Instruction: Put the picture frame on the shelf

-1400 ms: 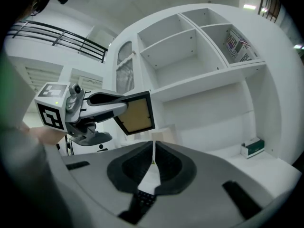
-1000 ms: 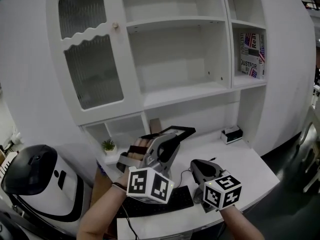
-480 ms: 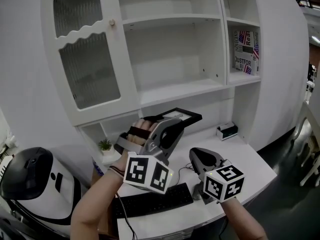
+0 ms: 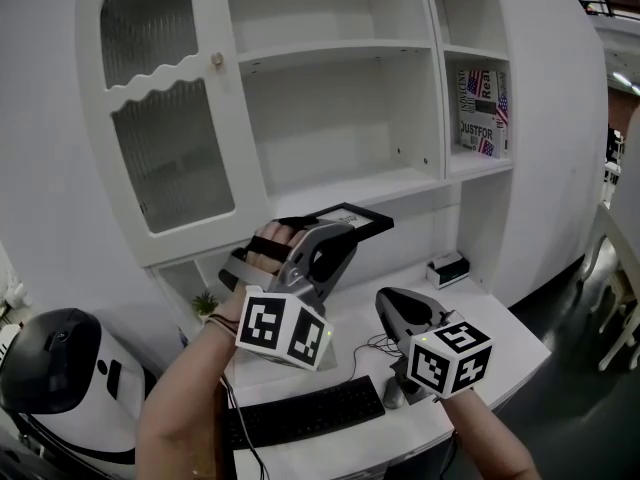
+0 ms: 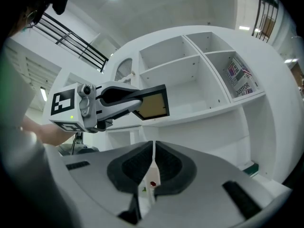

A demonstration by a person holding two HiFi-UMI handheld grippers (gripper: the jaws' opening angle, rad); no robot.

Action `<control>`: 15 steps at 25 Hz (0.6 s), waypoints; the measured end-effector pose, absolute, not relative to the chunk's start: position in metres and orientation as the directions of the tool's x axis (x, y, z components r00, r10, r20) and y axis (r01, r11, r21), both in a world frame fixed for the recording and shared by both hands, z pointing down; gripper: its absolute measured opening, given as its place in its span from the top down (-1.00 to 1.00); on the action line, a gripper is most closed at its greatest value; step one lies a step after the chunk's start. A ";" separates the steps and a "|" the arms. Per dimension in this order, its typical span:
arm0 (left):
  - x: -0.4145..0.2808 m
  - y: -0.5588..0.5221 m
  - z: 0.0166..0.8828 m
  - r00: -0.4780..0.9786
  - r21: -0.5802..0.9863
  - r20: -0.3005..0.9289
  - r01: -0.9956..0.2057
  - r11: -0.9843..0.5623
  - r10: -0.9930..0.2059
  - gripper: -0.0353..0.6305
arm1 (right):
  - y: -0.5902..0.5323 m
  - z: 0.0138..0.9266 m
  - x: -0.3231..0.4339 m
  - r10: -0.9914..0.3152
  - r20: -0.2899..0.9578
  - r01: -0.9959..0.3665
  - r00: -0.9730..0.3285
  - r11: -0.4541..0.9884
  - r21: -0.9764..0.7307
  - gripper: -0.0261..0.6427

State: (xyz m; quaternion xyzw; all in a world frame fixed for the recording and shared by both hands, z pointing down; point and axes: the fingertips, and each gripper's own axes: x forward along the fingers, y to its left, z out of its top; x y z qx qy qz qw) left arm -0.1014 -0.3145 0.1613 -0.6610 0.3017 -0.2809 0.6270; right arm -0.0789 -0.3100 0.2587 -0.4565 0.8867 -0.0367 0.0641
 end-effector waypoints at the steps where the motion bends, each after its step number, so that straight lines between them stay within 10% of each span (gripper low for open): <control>1: -0.100 -0.317 0.159 0.662 -0.999 -0.010 -0.042 -0.024 -0.749 0.70 | -0.312 0.257 -0.077 -0.816 -0.082 -0.807 -0.573 0.578 -0.119 0.92; 15: -0.090 -0.379 0.162 0.679 -1.000 0.004 -0.006 -0.011 -0.734 0.70 | -0.360 0.260 -0.067 -0.818 -0.072 -0.811 -0.570 0.575 -0.112 0.92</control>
